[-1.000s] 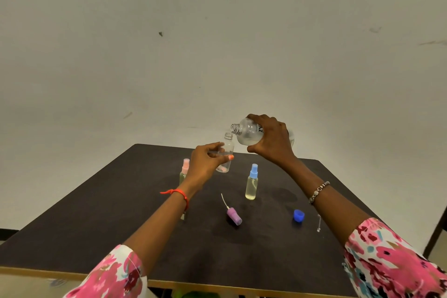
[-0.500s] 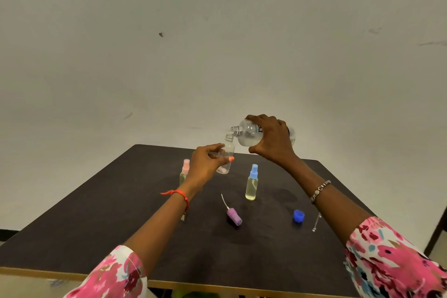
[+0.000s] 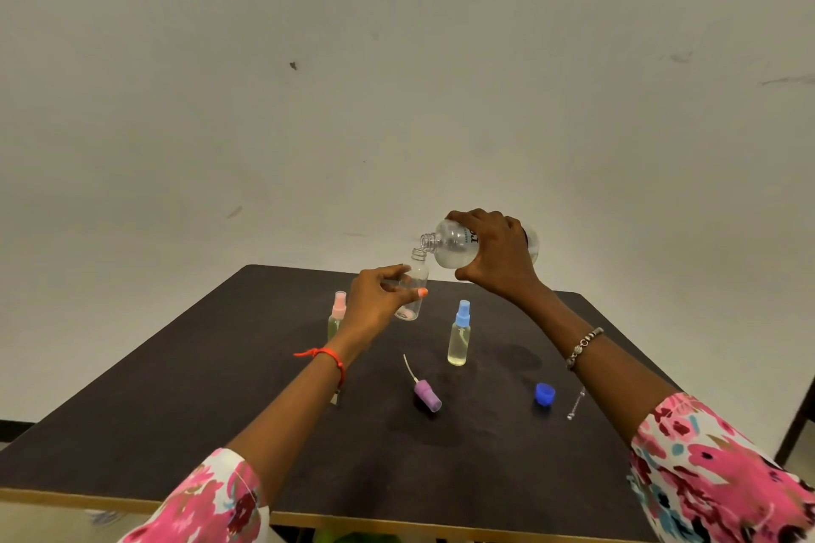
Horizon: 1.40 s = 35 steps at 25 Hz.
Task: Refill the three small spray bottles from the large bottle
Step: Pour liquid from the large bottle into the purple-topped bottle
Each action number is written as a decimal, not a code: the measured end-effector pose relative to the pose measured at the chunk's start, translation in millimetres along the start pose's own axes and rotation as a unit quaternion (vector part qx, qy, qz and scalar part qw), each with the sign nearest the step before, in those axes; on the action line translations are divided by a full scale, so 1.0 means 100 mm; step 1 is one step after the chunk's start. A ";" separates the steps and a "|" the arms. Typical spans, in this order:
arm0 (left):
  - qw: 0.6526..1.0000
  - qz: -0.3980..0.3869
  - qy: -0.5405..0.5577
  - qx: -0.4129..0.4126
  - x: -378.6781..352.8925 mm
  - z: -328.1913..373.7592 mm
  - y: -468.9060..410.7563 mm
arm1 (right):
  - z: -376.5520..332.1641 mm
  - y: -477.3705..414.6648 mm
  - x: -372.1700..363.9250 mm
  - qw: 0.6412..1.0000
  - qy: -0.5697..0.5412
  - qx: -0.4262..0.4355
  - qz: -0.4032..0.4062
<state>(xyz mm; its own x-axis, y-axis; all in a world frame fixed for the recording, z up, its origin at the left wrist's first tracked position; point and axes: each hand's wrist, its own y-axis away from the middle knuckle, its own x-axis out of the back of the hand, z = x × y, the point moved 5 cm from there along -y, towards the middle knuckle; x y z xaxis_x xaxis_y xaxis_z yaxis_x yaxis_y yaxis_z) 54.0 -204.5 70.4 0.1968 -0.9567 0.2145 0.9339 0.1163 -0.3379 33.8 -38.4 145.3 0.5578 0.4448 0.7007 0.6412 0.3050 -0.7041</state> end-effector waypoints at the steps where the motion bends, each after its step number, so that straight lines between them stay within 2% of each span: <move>1: 1.000 -0.001 0.003 0.001 0.00 0.00 0.00 | 0.00 0.00 0.00 1.000 0.000 0.002 0.001; 35: 1.000 0.005 0.012 0.009 0.01 -0.04 0.04 | -0.04 -0.01 -0.03 1.000 0.015 0.022 0.003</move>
<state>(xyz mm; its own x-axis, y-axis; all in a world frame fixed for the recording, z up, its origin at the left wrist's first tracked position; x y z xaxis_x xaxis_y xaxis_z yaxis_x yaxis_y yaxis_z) 57.0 -205.8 65.4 0.1993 -0.9615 0.1892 0.9372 0.1307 -0.3233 33.9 -43.1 144.1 0.5774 0.4215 0.6992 0.6140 0.3403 -0.7122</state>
